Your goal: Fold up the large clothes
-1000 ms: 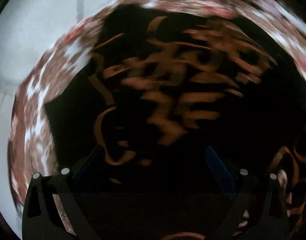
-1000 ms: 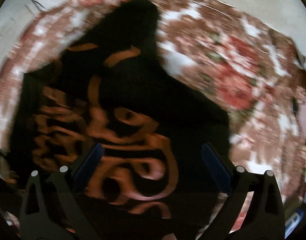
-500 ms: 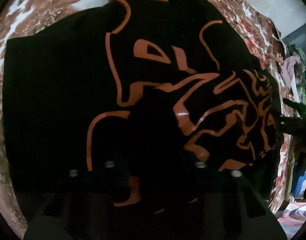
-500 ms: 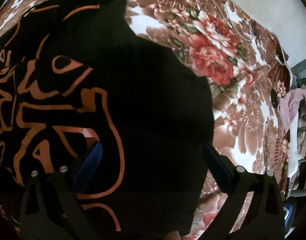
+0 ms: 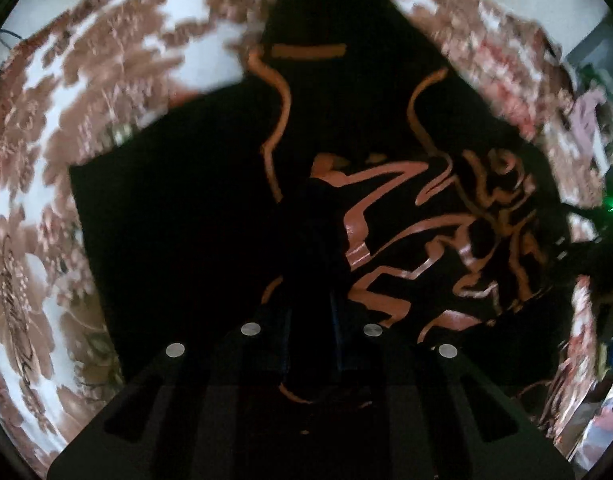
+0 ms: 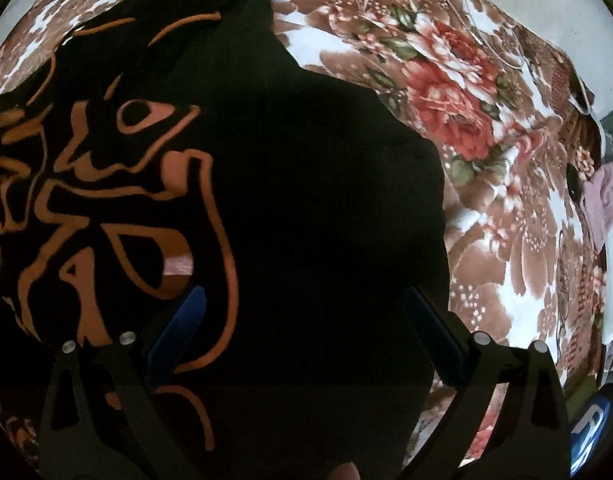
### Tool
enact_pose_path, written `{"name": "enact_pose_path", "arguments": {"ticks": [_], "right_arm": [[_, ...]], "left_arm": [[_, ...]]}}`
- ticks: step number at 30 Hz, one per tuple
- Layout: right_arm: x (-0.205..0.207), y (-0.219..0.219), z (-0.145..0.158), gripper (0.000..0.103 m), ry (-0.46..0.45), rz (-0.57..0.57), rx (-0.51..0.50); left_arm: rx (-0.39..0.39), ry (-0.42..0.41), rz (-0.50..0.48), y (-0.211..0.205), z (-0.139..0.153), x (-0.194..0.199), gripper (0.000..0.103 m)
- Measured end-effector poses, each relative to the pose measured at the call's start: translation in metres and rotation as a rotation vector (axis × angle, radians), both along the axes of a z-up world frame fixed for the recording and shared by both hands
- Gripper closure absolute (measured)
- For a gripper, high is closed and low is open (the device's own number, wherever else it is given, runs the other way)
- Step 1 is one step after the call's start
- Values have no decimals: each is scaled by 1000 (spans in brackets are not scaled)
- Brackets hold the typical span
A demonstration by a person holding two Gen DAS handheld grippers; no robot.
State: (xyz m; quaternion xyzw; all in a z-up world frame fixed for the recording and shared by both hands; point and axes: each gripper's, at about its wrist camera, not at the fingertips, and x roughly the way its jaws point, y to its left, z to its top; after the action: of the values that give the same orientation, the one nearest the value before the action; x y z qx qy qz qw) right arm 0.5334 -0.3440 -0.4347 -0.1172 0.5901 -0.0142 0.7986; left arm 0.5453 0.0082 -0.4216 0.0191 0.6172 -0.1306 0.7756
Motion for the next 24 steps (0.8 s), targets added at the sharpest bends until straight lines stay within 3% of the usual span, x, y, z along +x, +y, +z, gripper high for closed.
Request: {"name": "enact_pose_path", "arguments": {"ticks": [2, 4, 5, 6, 7, 10, 13, 15, 18, 21, 24], "right_arm": [[-3, -1, -2, 5, 4, -7, -3], [-5, 0, -7, 5, 14, 23, -38], [-6, 1, -11, 5, 22, 41, -53], [-7, 0, -14, 5, 28, 50, -54], [-8, -2, -14, 5, 29, 51, -53], [-13, -9, 10, 5, -44, 14, -42], [-16, -6, 52, 5, -173, -16, 88], [-11, 4, 60, 5, -193, -11, 148], [1, 35, 43, 5, -158, 45, 135], [6, 46, 15, 5, -119, 35, 123], [4, 41, -10, 5, -72, -7, 148]], "left_arm": [[18, 8, -16, 0, -12, -7, 84], [50, -3, -28, -5, -22, -13, 73], [62, -15, -25, -6, -25, -15, 59], [73, -19, -14, -5, -26, -16, 38], [62, -11, -2, -2, -26, -16, 30], [42, -59, 29, 7, -9, -22, 28], [-19, -157, 11, -2, 27, -31, 28], [-84, -186, 2, -16, 39, -35, 21], [-110, -171, -2, -43, 25, -33, 19], [-117, -107, 28, -55, -7, -25, 19], [-62, -87, 33, -57, -34, -25, 20]]}}
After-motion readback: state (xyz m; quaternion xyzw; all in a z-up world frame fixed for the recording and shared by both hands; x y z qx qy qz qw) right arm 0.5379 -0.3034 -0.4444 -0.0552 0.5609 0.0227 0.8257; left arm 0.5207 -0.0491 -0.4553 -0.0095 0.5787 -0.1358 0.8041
